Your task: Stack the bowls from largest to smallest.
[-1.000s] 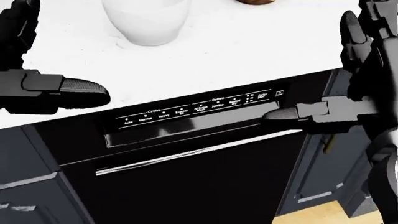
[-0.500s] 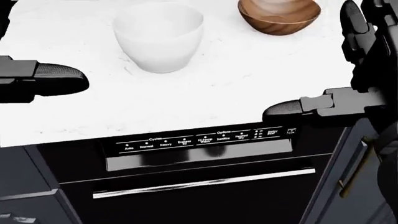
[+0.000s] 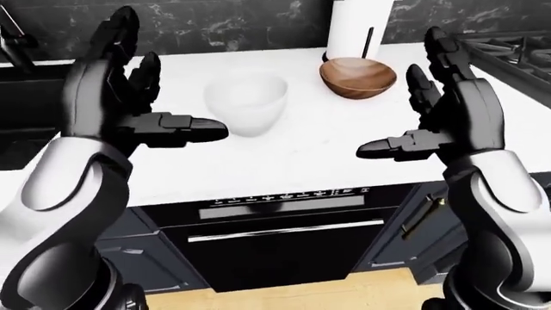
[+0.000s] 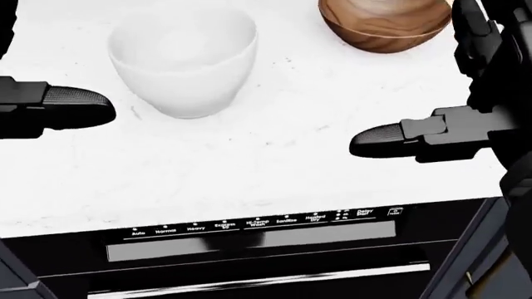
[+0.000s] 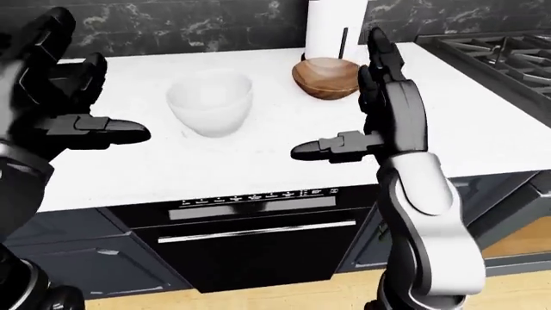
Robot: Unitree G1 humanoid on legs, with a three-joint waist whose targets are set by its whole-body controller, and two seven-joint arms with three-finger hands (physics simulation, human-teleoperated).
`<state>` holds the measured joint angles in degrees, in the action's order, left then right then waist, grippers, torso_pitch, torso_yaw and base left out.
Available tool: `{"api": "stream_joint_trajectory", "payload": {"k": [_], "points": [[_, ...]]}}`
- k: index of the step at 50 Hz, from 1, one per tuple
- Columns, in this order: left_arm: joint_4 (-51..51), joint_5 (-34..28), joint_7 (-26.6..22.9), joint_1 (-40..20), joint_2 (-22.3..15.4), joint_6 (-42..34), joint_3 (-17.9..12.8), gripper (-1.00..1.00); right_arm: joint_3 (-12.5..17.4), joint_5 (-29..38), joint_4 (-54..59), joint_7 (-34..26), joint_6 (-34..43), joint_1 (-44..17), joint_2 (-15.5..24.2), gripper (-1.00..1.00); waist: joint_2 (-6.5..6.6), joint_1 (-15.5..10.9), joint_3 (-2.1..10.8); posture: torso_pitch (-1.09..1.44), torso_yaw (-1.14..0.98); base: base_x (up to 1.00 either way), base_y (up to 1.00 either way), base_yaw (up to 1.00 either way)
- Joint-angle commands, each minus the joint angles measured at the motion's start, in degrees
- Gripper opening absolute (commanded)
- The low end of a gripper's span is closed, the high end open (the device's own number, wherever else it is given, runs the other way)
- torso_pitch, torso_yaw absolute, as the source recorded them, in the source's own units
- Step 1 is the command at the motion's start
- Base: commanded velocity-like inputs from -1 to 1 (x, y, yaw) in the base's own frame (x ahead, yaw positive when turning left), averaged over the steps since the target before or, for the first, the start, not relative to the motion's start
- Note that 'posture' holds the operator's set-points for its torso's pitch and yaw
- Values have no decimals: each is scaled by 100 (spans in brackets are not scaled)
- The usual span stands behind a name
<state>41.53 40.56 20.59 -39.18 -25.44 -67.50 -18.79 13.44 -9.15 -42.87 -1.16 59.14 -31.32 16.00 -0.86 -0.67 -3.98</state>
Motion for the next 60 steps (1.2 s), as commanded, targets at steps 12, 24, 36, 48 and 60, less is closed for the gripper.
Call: {"api": "stream_joint_trajectory", "payload": {"k": [12,24,36,48,60], "points": [[83,155,114,-95,-180,207,-164,100,30,-194,-77,142,-119,-256,-24,100,30,24,175,0,0,5,0,29],[18,54,2,33,-204,374,-132,100,50,-549,-38,393,-191,-358,79,100,242,24,126,0,0,10,0,0],[-38,140,-39,36,-332,383,-300,100,7,-653,-2,607,-36,-521,144,100,126,79,229,0,0,14,0,0],[-189,250,-67,224,-543,627,-393,100,-40,-685,132,554,-101,-635,139,100,130,150,18,0,0,9,0,0],[-221,305,-170,440,-660,744,-589,100,-257,-18,685,338,73,-948,546,100,109,88,140,0,0,0,0,0]]}}
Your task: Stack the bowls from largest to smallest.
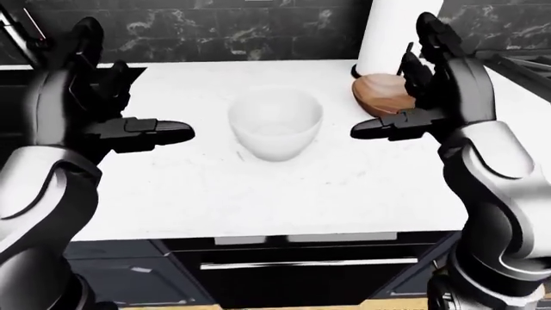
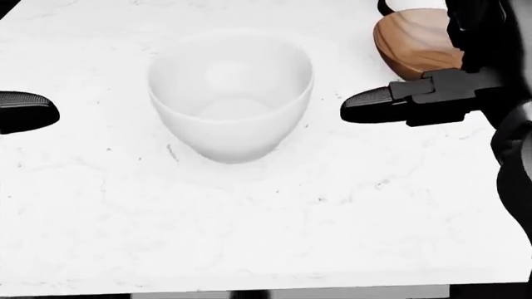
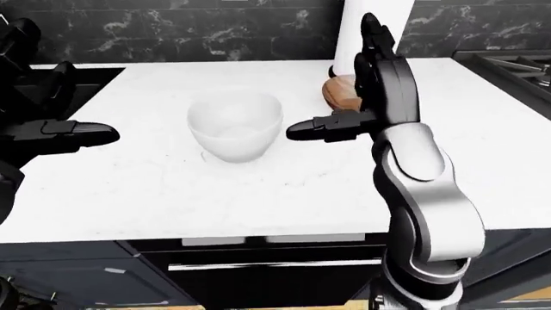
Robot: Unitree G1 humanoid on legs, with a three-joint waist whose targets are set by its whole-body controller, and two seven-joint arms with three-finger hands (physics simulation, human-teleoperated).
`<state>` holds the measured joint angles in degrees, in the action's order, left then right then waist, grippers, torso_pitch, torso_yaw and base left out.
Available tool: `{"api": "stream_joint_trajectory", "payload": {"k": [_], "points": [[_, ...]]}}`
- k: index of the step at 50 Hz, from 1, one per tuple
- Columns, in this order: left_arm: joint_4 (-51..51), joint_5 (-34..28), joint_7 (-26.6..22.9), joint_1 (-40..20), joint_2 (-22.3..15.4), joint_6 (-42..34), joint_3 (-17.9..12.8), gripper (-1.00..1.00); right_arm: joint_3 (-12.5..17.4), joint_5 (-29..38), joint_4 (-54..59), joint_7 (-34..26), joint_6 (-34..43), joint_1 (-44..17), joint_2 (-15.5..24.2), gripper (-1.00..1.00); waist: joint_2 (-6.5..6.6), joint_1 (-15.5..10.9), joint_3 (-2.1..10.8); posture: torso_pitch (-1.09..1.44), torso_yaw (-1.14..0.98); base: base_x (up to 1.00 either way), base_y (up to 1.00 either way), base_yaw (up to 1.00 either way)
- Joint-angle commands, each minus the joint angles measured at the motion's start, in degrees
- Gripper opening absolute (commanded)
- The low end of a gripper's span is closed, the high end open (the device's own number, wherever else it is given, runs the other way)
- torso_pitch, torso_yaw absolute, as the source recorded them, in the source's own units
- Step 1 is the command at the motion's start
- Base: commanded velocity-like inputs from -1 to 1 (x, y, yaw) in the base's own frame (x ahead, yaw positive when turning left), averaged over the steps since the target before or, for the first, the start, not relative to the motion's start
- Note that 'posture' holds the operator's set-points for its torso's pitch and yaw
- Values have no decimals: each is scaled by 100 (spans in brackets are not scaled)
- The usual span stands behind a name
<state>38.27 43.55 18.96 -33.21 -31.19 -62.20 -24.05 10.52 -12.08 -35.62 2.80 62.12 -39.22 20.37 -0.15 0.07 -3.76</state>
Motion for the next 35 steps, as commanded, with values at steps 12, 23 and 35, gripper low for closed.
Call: {"api": "stream_joint_trajectory", "payload": {"k": [12,23,35], "points": [[124,-41,-23,-86,-57,279,8,100,-491,2625,1690,-943,-1086,-406,299,100,107,5,223,0,0,0,0,0],[56,-58,-56,-73,3,380,-27,100,-702,5033,3415,-1748,-2145,-1079,173,100,172,25,251,0,0,0,0,0],[25,12,24,-83,-30,409,-68,100,-551,6138,4718,-2012,-2912,-1476,-10,100,189,54,255,0,0,0,0,0]]}}
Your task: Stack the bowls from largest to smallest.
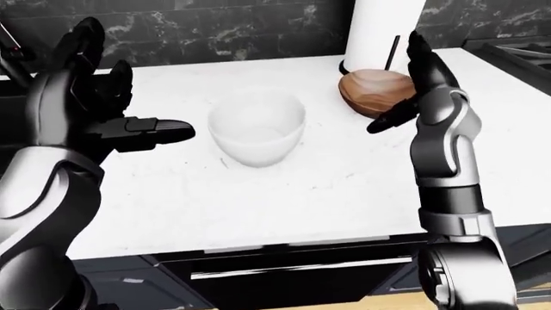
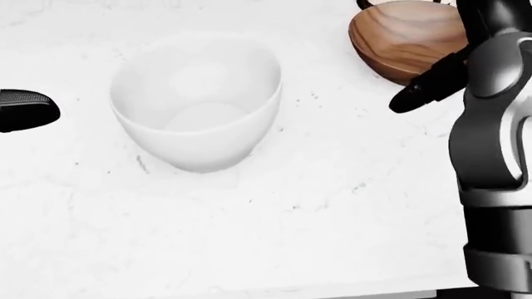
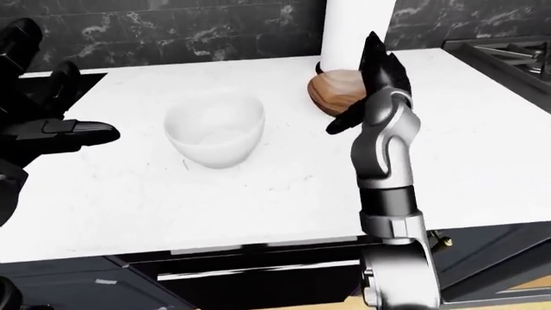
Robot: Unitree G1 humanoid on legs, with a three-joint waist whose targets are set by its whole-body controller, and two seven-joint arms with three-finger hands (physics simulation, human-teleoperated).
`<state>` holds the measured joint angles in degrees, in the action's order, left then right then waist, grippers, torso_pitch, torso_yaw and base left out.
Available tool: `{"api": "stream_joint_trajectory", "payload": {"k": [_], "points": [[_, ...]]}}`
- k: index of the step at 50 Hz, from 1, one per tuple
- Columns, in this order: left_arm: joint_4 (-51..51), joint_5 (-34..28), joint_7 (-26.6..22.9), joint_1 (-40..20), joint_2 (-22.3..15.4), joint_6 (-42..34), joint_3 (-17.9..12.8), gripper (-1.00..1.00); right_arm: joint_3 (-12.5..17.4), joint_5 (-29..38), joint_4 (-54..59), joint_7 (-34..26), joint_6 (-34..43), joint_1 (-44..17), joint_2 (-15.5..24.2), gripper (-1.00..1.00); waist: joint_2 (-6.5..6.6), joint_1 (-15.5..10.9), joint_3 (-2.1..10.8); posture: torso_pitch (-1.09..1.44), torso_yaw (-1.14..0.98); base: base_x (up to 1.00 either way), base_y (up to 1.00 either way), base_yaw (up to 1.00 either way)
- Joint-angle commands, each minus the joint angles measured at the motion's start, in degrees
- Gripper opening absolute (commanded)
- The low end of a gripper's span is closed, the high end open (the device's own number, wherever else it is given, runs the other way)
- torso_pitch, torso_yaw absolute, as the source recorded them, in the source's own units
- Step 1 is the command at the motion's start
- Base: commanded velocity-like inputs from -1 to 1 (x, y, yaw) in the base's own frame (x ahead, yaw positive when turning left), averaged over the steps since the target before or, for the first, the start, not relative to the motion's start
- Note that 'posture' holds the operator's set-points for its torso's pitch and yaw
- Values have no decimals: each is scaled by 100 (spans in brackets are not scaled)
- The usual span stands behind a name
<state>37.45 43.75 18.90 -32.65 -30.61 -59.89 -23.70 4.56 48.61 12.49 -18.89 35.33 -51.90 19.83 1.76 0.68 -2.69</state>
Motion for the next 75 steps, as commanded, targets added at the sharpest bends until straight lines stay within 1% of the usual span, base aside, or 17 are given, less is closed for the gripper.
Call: {"api": "stream_joint_trajectory", "payload": {"k": [1,5,8,16,24,33,34,38,41,50,52,53,57,63,66,73,75], "points": [[109,59,79,-171,-90,146,-155,100,71,33,112,265,-348,-233,48,100,0,-2,150,0,0,0,0,0],[55,-13,66,-108,-108,292,-50,100,78,-6,597,520,-645,-359,102,100,2,2,153,0,0,0,0,0],[67,30,96,-138,-99,247,-73,100,6,84,912,624,-793,-457,131,100,7,-5,153,0,0,0,0,0],[101,44,123,-123,-65,249,-7,100,-106,282,1747,936,-1115,-715,14,100,21,9,142,0,0,0,0,0],[77,-32,62,-102,-36,268,8,100,-168,379,2792,1387,-1495,-1016,37,65,25,-1,155,0,0,0,0,0],[71,-24,52,-124,-37,244,-9,100,-245,373,3803,1773,-1693,-1483,56,61,37,-3,161,0,0,0,0,0],[77,-73,29,-88,-33,279,21,100,-258,377,3961,1831,-1751,-1536,76,53,37,-5,162,0,0,0,0,0],[22,-115,-20,-113,-19,282,11,100,-304,427,4360,1984,-1812,-1697,111,52,40,-14,169,0,0,0,0,0],[-3,-195,-84,-36,8,348,26,100,-337,434,4722,2159,-1916,-1818,84,45,40,-19,171,0,0,0,0,0],[-113,-196,-260,63,-34,413,-116,100,-451,478,5381,2421,-1933,-2116,-41,36,44,-23,180,0,0,0,0,0],[-118,-190,-277,78,-49,415,-144,100,-471,492,5481,2457,-1937,-2157,-74,29,45,-24,183,0,0,0,0,0],[-126,-188,-279,76,-58,416,-152,100,-483,501,5538,2469,-1949,-2170,-88,19,46,-24,185,0,0,0,0,0],[-109,-178,-276,76,-68,409,-154,100,-481,496,5676,2502,-1956,-2209,-98,-4,45,-24,187,0,0,0,0,0],[-127,-172,-265,51,-88,410,-140,100,-474,468,5824,2453,-1986,-2242,-64,-32,47,-37,189,0,0,0,0,0],[-124,-196,-275,60,-73,429,-112,100,-504,506,5824,2387,-1952,-2292,-49,-41,51,-49,192,0,0,0,0,0],[-120,-242,-315,101,-43,457,-115,100,-520,586,5760,2343,-1933,-2324,-5,-51,48,-54,206,0,0,0,0,0],[-110,-243,-316,101,-34,449,-121,100,-534,633,5742,2328,-1936,-2324,28,-62,47,-56,211,0,0,0,0,0]]}}
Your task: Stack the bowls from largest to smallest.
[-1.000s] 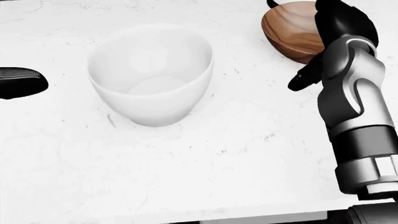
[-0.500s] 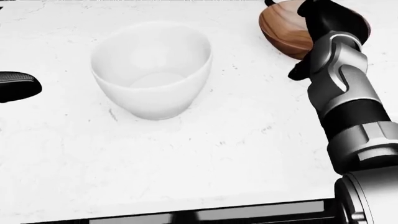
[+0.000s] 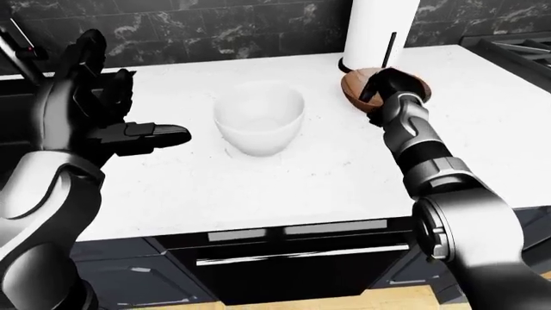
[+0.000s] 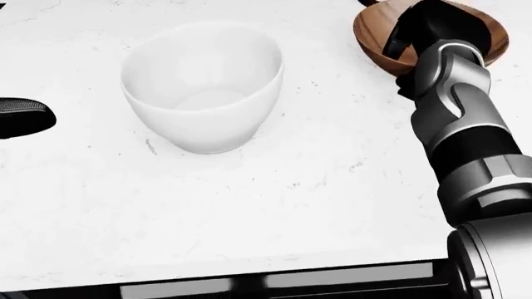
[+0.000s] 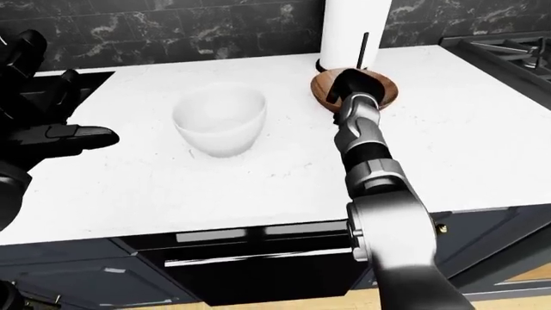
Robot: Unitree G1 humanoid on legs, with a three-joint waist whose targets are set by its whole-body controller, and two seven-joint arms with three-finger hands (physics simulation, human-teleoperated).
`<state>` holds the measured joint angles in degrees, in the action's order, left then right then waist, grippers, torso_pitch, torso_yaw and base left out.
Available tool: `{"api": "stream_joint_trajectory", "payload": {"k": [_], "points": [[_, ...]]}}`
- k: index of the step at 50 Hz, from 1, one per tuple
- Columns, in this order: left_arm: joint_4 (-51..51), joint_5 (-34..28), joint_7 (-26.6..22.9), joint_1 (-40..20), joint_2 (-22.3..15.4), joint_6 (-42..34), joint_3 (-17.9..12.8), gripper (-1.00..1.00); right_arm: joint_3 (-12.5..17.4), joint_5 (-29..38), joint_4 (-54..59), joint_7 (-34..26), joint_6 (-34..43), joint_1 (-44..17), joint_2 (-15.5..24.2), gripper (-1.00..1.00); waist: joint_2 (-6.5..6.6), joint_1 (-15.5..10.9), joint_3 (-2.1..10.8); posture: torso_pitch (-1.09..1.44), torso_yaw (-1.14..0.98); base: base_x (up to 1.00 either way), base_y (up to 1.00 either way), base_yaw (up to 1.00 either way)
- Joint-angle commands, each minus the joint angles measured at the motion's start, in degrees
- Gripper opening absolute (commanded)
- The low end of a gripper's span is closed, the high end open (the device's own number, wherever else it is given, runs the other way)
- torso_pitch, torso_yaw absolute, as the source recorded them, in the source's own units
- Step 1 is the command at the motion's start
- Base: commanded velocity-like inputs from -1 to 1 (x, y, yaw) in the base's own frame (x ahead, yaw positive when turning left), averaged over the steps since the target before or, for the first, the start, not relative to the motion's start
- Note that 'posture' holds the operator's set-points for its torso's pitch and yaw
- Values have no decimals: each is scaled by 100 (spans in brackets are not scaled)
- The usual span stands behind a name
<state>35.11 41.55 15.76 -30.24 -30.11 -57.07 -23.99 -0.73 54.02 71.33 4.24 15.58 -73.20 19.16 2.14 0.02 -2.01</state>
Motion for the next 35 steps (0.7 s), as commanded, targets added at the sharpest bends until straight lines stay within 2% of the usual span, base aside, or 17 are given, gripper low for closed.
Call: {"api": "stream_joint_trajectory", "payload": {"k": [1,2,3,10,22,30,35], "points": [[132,-27,-3,-135,-82,166,-90,100,-5,109,-153,15,39,-192,101,-67,9,9,143,0,0,0,0,0],[135,-30,-4,-131,-75,166,-90,100,-5,128,-194,-15,53,-199,119,-89,10,8,143,0,0,0,0,0],[126,-38,-4,-135,-69,172,-85,100,-15,157,-244,-54,59,-201,135,-100,9,8,145,0,0,0,0,0],[143,13,49,-226,-82,101,-96,100,23,251,-728,-372,63,-194,194,-100,5,2,148,0,0,0,0,0],[115,50,95,-290,-111,99,-83,100,32,593,-2059,-1238,278,-148,69,-100,21,36,109,0,0,0,0,0],[128,202,199,-347,-195,52,-128,100,11,966,-3415,-2091,415,83,-155,-100,15,56,71,0,0,0,0,0],[147,303,269,-368,-242,31,-140,100,-8,1127,-4117,-2622,423,100,-477,-100,37,75,43,0,0,0,0,0]]}}
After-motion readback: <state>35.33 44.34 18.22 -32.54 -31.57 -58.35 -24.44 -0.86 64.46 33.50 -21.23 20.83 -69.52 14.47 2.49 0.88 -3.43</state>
